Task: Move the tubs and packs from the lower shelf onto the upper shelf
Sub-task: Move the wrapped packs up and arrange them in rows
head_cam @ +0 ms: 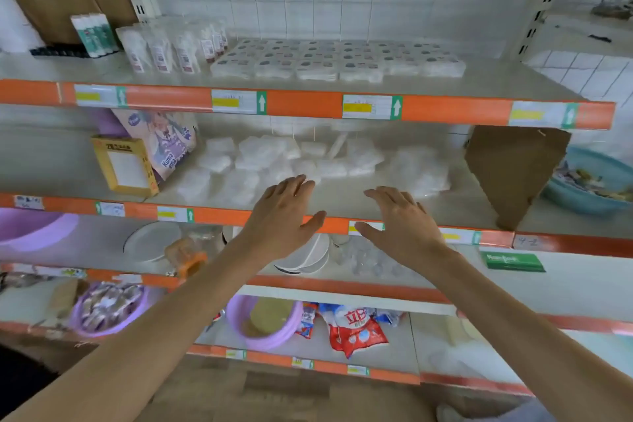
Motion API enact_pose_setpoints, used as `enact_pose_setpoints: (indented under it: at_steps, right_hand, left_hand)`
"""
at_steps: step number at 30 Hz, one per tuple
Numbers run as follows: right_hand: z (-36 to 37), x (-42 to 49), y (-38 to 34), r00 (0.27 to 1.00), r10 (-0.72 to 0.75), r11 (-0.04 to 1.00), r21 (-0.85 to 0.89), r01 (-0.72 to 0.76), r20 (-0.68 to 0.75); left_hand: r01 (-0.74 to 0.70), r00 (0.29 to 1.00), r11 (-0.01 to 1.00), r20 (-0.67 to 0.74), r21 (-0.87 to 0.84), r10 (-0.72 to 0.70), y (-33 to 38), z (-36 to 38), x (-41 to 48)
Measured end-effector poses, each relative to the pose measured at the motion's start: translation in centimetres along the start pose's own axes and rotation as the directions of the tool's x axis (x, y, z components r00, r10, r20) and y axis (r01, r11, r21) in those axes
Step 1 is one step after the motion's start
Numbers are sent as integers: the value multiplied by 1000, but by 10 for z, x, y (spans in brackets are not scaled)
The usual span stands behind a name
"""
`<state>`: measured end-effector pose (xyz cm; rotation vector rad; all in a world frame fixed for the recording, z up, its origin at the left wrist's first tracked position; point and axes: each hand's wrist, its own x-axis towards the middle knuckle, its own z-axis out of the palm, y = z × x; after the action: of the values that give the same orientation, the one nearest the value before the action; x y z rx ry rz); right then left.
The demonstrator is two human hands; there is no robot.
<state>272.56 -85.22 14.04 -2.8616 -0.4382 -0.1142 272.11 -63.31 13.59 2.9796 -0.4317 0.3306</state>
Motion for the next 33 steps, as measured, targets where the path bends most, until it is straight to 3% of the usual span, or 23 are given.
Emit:
enact_pose_setpoints:
  at_steps: [6, 14, 22, 27, 33]
  right_hand:
    - [57, 56, 9, 995, 54, 998, 23, -56, 82]
    - [133, 167, 29, 985, 83, 997, -14, -82, 150]
    - [169, 247, 45, 996, 24, 988, -155, -10, 89]
    - [179, 261, 54, 987, -6, 990, -139, 29, 162]
    - [178, 228, 59, 998, -51, 997, -65, 52, 23]
  left_hand:
    - [73, 991, 996, 113, -49, -67, -37, 70, 38]
    - [70, 989, 995, 139, -77, -59, -83, 144, 113]
    - [49, 985, 993, 169, -103, -31, -99, 184, 164]
    - [38, 990, 997, 141, -64, -28, -104, 194, 172]
    - [34, 997, 996, 71, -86, -28, -101, 190, 166]
